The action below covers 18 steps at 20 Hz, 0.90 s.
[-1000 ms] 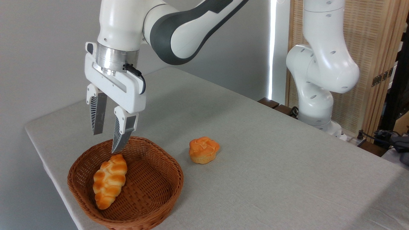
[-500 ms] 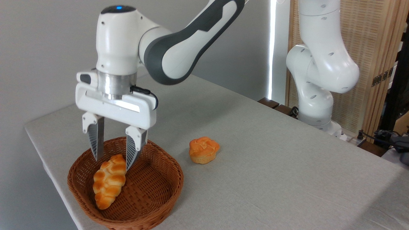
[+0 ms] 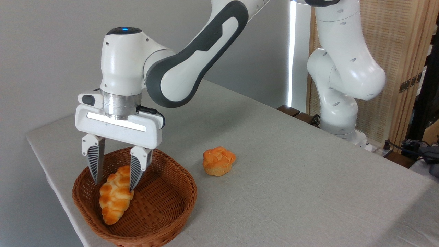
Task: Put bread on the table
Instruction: 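Close the gripper fingers around the braided roll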
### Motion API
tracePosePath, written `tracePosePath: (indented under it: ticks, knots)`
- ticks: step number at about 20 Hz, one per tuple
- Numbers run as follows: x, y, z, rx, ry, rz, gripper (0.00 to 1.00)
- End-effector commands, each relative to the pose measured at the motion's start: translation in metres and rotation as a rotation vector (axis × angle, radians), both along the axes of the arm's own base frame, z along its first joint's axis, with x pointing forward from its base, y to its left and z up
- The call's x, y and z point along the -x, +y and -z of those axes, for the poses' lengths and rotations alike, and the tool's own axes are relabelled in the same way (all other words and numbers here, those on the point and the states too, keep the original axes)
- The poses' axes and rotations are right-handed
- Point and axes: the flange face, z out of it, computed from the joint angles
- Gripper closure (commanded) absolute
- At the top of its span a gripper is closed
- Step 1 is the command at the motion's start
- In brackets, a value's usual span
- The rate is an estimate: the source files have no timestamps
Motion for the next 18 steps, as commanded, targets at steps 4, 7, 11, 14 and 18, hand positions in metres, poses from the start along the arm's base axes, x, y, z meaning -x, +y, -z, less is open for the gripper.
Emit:
tracePosePath:
  ticks: [4,7,11,14,18]
  knots:
    - [-0.004,-0.01,0.008,-0.049,-0.036,0.029,0.0]
    - [-0.003,-0.012,0.017,-0.094,-0.03,0.061,0.0]
    - [-0.004,-0.012,0.018,-0.1,-0.03,0.069,0.03]
    - [-0.003,-0.012,0.019,-0.127,-0.037,0.087,0.27]
    - [-0.004,-0.012,0.018,-0.135,-0.04,0.096,0.42]
